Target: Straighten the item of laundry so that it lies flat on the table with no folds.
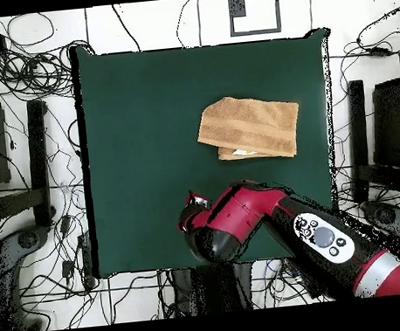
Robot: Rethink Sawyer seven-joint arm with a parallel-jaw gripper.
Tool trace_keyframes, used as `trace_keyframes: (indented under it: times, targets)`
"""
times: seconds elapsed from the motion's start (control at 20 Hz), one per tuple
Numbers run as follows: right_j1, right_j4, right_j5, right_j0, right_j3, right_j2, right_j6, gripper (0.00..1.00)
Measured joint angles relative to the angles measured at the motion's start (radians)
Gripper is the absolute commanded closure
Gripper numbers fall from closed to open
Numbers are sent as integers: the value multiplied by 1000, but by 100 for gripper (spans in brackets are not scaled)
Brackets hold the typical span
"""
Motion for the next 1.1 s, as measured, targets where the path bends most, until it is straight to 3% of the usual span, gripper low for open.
trace_keyframes:
  times: [0.4,1.1]
  targets:
    - [-3,-92,-91,69,-1,-87,0,0]
    - [-10,-128,-113,181,-14,-204,0,0]
